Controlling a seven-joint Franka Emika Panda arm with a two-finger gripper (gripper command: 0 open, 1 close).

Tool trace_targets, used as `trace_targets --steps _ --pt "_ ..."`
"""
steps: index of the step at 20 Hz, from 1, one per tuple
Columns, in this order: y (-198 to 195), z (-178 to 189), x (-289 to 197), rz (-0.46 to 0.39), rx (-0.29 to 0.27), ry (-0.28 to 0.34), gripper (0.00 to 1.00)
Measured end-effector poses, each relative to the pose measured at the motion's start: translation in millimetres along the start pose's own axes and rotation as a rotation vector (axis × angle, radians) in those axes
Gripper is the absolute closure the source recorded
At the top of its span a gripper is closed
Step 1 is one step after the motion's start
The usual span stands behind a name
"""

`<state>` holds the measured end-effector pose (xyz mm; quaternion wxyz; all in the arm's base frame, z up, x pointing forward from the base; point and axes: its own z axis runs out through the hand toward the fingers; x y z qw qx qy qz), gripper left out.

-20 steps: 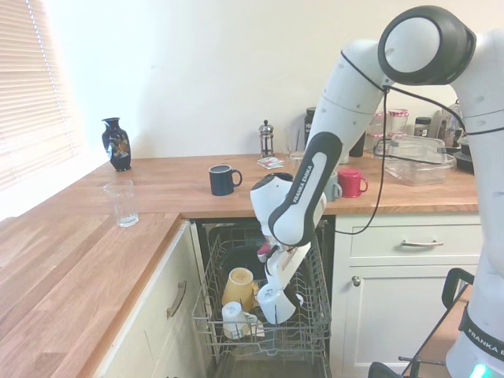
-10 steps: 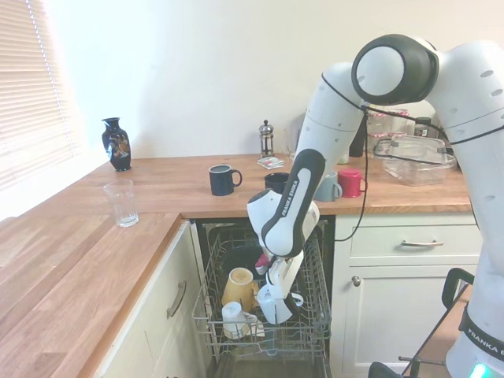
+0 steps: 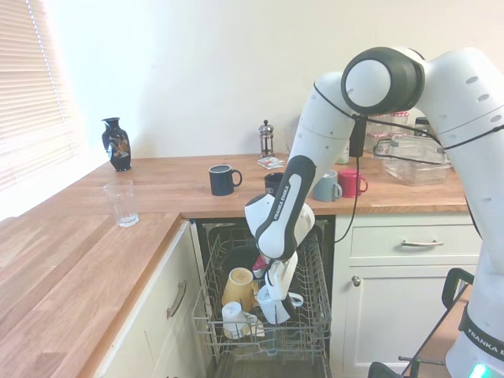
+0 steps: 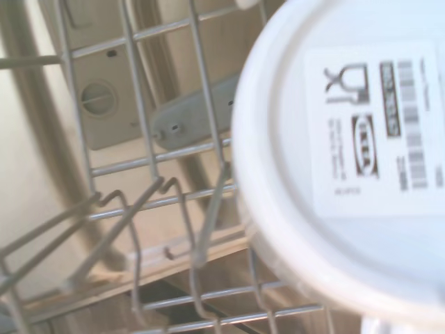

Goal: Unload a mug from dishwasher

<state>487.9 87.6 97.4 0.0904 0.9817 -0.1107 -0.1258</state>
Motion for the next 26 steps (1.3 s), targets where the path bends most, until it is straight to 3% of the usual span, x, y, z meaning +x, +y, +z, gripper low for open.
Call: trace_targets --steps 10,11,20,26 --pt "-1.6 5.0 5.3 -0.062 -0.09 0.038 0.0" --pt "-3.1 7.1 4.8 -0.067 -0.097 0.038 1.0" --pt "-15.8 9.9 3.2 -0.094 -0.128 0.034 1.0" --pt "-39.7 9.9 5.7 -0.108 -0.182 0.013 1.0"
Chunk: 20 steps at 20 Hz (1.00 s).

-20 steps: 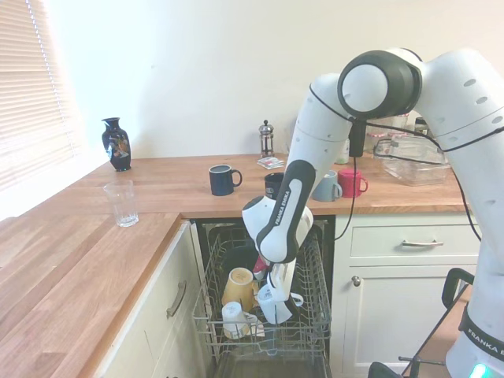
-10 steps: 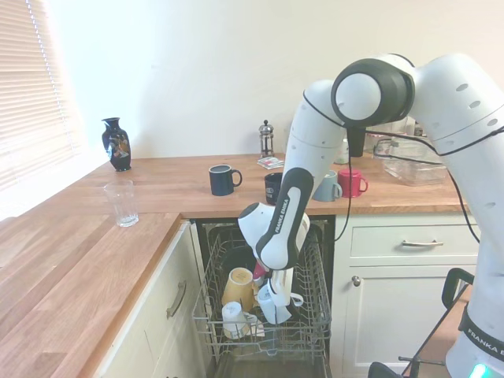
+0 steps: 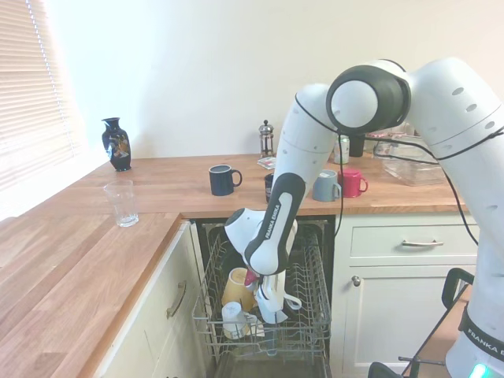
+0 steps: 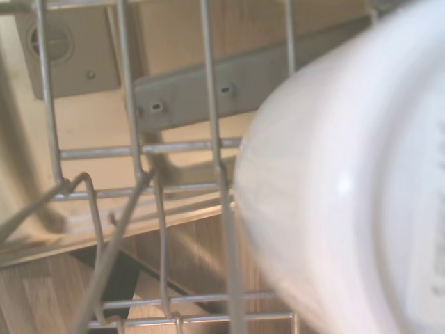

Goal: Unload a mug from dishwasher

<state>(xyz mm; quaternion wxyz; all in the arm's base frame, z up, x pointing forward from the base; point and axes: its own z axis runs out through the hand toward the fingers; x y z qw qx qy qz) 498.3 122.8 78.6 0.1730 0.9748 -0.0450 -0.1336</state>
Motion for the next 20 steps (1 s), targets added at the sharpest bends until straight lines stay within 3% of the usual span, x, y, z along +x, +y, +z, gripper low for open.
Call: trace_targets --steps 10,20 --pt "-2.4 5.2 9.2 0.019 -0.021 -0.048 1.0" --pt "-4.0 2.2 12.6 0.04 -0.017 -0.04 1.0"
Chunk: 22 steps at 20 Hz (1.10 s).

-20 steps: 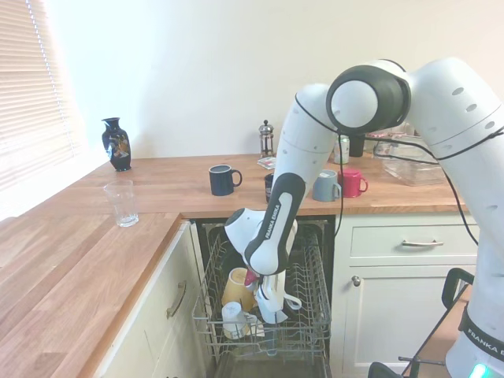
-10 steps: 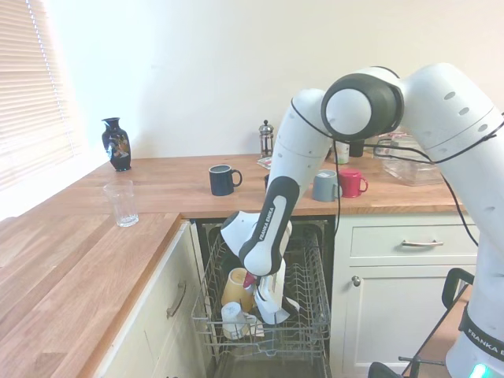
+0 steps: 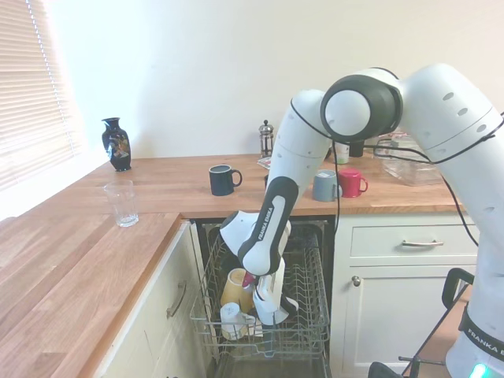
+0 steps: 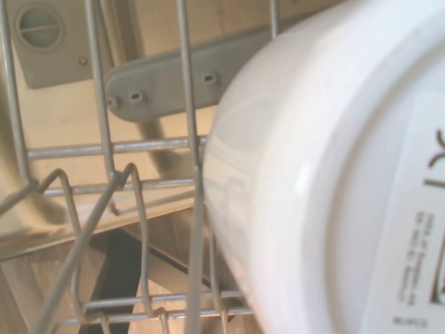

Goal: Unload a mug from dishwasher

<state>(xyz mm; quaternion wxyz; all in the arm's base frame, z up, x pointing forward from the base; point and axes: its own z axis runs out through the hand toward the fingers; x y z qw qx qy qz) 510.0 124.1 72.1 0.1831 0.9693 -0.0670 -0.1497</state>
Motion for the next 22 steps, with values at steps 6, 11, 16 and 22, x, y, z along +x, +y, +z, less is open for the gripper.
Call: trace_targets --steps 6,11,16,22 --pt "-5.3 -5.5 0.8 0.044 0.011 0.018 1.0" --pt "-5.7 -25.2 -0.3 0.066 0.024 0.039 1.0" --pt "-0.3 -70.2 -5.0 0.091 0.049 0.078 1.0" --pt "-5.9 -109.7 -11.5 0.108 0.091 0.138 1.0"
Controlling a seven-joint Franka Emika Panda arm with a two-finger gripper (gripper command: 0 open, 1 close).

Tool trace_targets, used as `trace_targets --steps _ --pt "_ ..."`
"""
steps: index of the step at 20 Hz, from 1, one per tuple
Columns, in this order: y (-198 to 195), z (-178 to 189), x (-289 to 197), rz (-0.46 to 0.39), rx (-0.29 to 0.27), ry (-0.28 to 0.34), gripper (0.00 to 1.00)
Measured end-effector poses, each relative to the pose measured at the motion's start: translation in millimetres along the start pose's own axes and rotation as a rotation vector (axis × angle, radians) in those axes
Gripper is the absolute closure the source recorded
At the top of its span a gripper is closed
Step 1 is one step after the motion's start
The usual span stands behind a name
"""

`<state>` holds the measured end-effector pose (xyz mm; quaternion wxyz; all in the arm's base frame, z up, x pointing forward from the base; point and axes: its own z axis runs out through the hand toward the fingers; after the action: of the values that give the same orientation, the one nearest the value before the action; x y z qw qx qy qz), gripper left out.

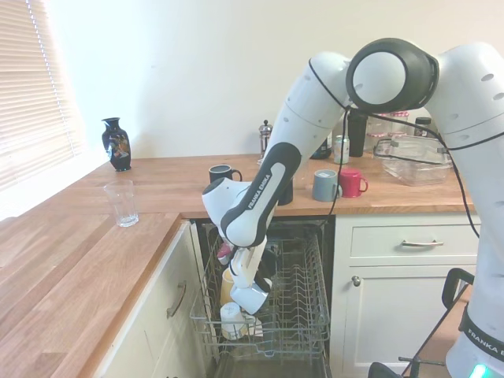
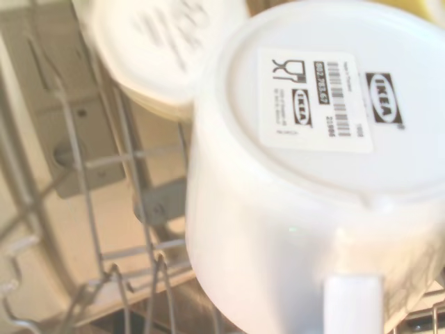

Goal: Unload a mug from dishwasher

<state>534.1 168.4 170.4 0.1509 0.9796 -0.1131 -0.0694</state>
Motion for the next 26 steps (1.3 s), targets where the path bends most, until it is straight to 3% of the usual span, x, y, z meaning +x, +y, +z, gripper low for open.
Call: trace_targets --steps 14,26 --pt "20.2 -73.3 13.6 0.181 0.099 0.131 1.0" --pt "20.4 -131.8 10.0 0.26 0.185 0.217 1.0"
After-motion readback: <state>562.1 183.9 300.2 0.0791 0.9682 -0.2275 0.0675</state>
